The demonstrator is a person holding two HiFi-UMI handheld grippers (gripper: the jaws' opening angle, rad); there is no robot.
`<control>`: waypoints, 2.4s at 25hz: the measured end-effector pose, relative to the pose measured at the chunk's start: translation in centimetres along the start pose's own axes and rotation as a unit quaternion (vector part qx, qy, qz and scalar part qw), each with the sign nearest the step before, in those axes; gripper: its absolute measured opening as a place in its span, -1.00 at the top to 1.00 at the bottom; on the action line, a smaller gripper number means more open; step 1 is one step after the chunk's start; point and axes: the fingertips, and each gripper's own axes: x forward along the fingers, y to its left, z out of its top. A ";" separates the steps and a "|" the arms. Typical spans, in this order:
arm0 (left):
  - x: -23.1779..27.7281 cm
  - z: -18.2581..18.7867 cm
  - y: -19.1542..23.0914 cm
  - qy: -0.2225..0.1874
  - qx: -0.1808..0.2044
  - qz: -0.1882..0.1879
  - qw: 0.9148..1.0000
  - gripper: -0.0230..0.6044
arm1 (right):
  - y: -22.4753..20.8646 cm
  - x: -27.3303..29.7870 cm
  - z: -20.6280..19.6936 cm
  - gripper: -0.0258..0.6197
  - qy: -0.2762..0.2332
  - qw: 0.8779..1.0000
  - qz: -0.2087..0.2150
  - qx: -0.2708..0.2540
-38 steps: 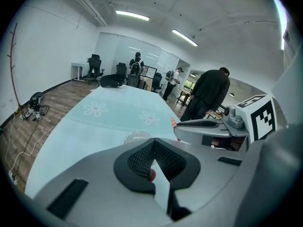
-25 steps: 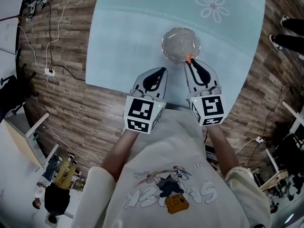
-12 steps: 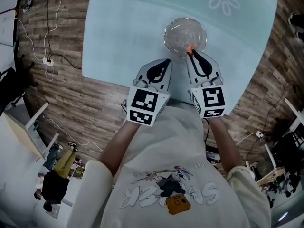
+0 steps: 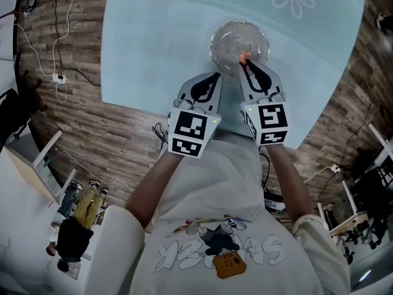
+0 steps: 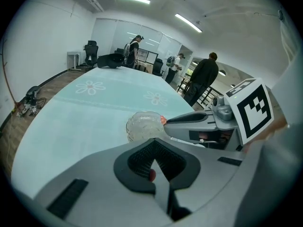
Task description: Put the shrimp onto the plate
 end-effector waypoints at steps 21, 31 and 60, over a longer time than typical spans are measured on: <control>2.4 -1.5 2.4 0.020 -0.004 -0.005 1.000 0.90 | -0.9 4.1 -2.4 0.68 0.067 0.998 -0.015 0.014; 1.7 -0.8 2.3 0.013 0.004 -0.008 1.000 0.90 | -1.1 3.3 -1.6 0.68 0.060 0.998 -0.030 0.020; -7.7 5.8 -2.0 -0.066 0.023 0.004 0.998 0.90 | 2.3 -7.4 5.4 0.73 -0.046 0.997 -0.019 0.065</control>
